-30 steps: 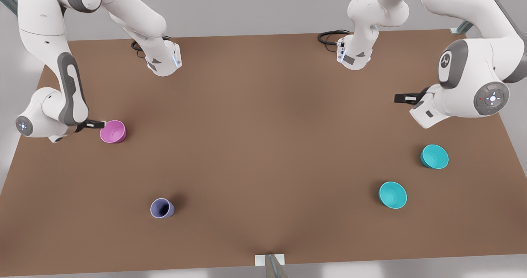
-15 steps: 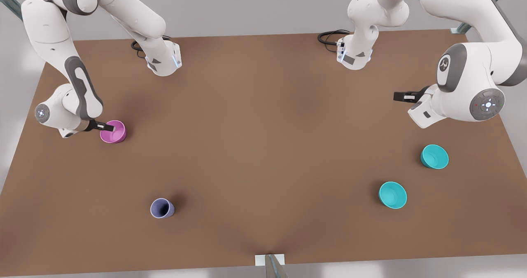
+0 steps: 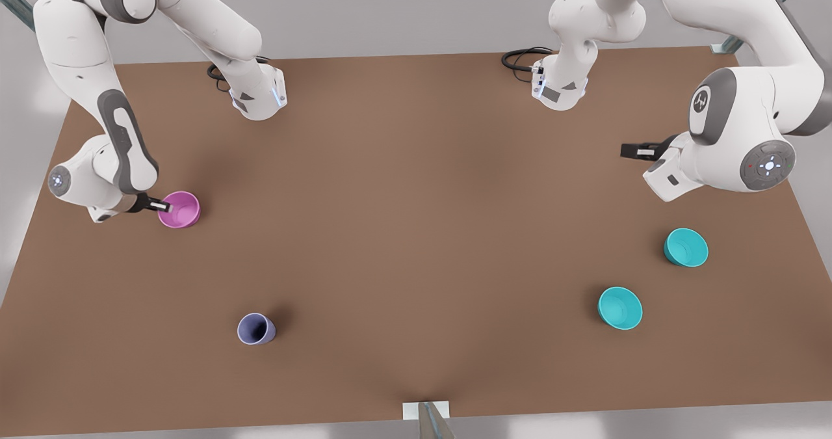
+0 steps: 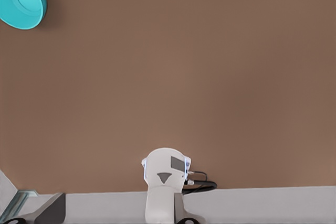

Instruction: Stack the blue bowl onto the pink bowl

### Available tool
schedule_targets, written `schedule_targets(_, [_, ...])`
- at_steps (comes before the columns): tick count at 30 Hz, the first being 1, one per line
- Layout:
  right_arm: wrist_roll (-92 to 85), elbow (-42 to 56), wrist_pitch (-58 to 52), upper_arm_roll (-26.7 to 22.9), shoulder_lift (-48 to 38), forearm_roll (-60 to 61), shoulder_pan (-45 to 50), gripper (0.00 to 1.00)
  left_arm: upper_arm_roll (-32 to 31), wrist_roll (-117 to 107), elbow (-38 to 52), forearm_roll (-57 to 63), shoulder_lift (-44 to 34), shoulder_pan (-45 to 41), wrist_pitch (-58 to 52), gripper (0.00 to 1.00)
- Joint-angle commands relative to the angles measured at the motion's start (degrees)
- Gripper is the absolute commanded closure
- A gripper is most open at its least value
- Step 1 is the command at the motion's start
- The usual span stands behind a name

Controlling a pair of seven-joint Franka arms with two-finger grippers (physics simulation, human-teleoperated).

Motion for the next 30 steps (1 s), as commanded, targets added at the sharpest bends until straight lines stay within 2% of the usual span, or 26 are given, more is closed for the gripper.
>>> schedule_targets(1, [-1.82,0.35,-3.52,1.25,-0.47,0.29,0.07,0.79,0.02,0.06,0.02,0.02,-0.10,-0.02,-0.91,0.00])
schedule_targets(4, [-1.47,2.29,-11.34,10.21,-4.52,8.81,0.69,0.79,0.02,-0.02,0.02,0.02,-0.10,-0.02,-0.91,0.00])
schedule_targets(6, [2.13,3.51,-11.69,20.49,-4.52,18.66,0.77,0.79,0.02,-0.02,0.02,0.02,-0.01,-0.02,-0.91,0.00])
schedule_targets(8, [11.70,7.90,-10.99,29.89,-1.45,22.52,2.34,0.79,0.02,-0.02,0.02,-0.07,0.34,-0.02,-0.91,0.00])
schedule_targets(10, [22.77,12.56,-6.08,29.90,1.45,29.83,14.21,0.79,0.02,-0.02,0.02,-0.07,0.60,0.06,-0.65,0.00])
schedule_targets(13, [38.60,23.63,2.98,29.90,12.00,31.58,27.49,0.79,0.02,-0.11,0.02,-0.07,0.95,-0.02,0.14,0.00])
schedule_targets(15, [48.79,35.58,3.42,29.82,20.78,31.58,33.64,0.79,-0.07,0.15,0.11,-0.59,1.39,-0.02,9.35,0.00])
schedule_targets(16, [50.73,39.36,3.51,29.29,23.59,31.50,36.09,0.79,0.02,0.86,0.29,-0.86,4.10,0.33,12.78,0.00])
schedule_targets(17, [52.23,44.55,3.51,26.14,26.68,31.50,40.31,0.79,0.11,0.86,0.64,-1.38,8.33,1.03,18.41,0.00])
schedule_targets(19, [54.87,50.62,3.51,20.25,30.54,31.41,47.87,0.79,0.02,1.12,0.81,-7.54,14.12,7.88,28.86,0.00])
schedule_targets(20, [57.24,54.13,3.60,13.93,32.65,31.32,54.54,0.79,0.02,0.86,2.30,-7.71,18.08,9.02,36.68,0.00])
schedule_targets(21, [57.95,55.45,3.60,10.67,33.80,31.23,57.80,0.79,0.02,0.68,6.07,-9.02,21.77,9.03,38.81,0.00])
schedule_targets(23, [58.21,56.60,3.69,9.25,35.12,31.23,59.92,0.79,-0.94,1.30,9.43,-17.03,28.02,14.21,47.85,0.00])
schedule_targets(26, [58.30,56.60,3.60,8.72,35.56,31.14,60.36,0.79,-1.65,3.40,9.52,-17.21,33.39,15.36,53.31,0.00])
schedule_targets(30, [58.21,56.95,3.78,8.63,36.79,30.88,60.36,0.79,-1.65,6.13,9.08,-18.00,35.41,16.32,59.81,0.00])
